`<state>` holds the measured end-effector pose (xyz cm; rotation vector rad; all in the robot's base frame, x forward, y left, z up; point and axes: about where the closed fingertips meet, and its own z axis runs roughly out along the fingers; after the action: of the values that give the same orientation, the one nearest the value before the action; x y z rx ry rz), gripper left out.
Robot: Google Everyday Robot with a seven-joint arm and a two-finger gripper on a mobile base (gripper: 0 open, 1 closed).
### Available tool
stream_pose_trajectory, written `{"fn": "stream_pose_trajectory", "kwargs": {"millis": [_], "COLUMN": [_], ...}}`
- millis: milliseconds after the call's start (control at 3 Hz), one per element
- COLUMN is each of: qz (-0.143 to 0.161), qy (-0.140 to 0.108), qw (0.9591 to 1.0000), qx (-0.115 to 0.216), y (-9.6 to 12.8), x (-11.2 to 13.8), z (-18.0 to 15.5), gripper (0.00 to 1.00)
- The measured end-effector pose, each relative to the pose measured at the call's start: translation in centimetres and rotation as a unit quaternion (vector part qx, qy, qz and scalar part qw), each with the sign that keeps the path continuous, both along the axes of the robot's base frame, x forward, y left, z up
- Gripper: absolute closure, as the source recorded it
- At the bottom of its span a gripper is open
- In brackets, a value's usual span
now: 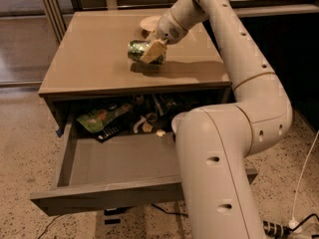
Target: Place green can into top drawer
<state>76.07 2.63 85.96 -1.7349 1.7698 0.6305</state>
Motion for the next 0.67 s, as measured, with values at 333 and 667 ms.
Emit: {"fn": "stream_pose_trajectory", "kwargs": {"millis": [333, 667], "qz": [-0.024, -0.052], "qy": [-0.003, -0.003], "qw": [0.9997, 0.9987], "qx": [0.002, 0.003], "y": [-3.5, -7.6], "x": [-0.8, -2.3], "z": [1.5, 2.3], "gripper": [1.0, 1.0]}}
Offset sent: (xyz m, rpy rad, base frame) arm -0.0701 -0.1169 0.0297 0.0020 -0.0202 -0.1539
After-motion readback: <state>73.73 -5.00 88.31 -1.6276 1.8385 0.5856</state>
